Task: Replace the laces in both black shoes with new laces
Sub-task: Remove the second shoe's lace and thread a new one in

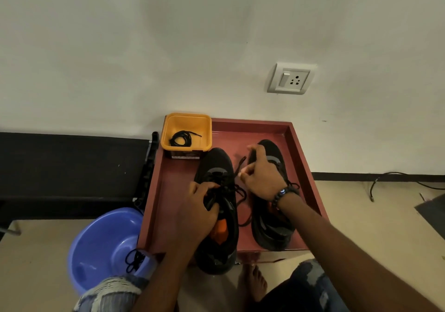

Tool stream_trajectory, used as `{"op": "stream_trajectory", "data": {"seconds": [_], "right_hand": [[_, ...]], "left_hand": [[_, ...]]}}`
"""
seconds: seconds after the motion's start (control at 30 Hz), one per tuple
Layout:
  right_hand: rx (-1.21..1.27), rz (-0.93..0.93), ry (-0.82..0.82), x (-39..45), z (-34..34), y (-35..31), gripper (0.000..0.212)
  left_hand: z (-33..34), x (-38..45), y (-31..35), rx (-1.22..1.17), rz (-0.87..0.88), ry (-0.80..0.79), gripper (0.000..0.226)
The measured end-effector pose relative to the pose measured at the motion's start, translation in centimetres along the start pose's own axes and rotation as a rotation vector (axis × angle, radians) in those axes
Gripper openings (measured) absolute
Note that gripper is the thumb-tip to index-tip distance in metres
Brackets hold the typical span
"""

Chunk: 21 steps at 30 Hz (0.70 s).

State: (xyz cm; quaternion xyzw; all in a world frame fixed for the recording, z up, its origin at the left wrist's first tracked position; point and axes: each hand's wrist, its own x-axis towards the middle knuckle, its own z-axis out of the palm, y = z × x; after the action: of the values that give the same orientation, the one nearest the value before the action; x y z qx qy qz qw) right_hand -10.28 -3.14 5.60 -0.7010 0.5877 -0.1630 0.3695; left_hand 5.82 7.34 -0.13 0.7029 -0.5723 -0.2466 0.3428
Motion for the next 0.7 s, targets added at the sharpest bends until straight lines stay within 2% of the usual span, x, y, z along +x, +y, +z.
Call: {"op": "stream_trajectory", "data": {"seconds": [0.03,0.13,0.27,0.33,0.4,0.47,0.53,0.6,0.63,0.7], "right_hand": [[0.017,-0.011,-0.050,-0.5,0.6,0.1,0.056],[-0.047,-0.016,-0.214,-1.5,2.3,0.4,0.032],[0.068,0.041,-0.196,-1.6,2.8,0.5,0.008],[0.151,0.056,-0.189,-1.7,2.7,0.3,0.013],[0.074,0.031,-0.128,-1.7,2.2,-0.3,0.022],[-0.292,-0.096,0.026,-1.1,1.1,-1.1,0.031],[-0.610,-0.264,0.277,-0.1,-0.4,-1.4,0.037],[-0.654,-0.270,0.455,0.8,-2.3,-1.2,0.038],[-0.624,-0.225,0.481,1.2,-3.2,-1.0,0.037],[-0.502,-0.121,0.367,1.7,-4.0,-0.6,0.032]], "left_hand": [[0.0,0.0,0.0,-0.011,-0.002,-0.003,0.043],[0.0,0.0,-0.2,-0.040,-0.002,0.002,0.042],[0.3,0.1,-0.6,-0.088,0.001,-0.006,0.043],[0.5,0.2,-0.8,-0.091,-0.002,-0.004,0.044],[0.6,0.2,-0.9,-0.092,-0.005,-0.011,0.043],[0.6,0.3,-1.0,-0.088,0.000,-0.025,0.042],[0.7,0.2,-1.1,-0.082,0.008,-0.028,0.041],[0.8,0.1,-1.0,-0.083,0.014,-0.024,0.039],[0.7,0.1,-1.1,-0.084,0.018,-0.020,0.038],[0.6,0.0,-1.2,-0.090,0.024,-0.015,0.038]]}}
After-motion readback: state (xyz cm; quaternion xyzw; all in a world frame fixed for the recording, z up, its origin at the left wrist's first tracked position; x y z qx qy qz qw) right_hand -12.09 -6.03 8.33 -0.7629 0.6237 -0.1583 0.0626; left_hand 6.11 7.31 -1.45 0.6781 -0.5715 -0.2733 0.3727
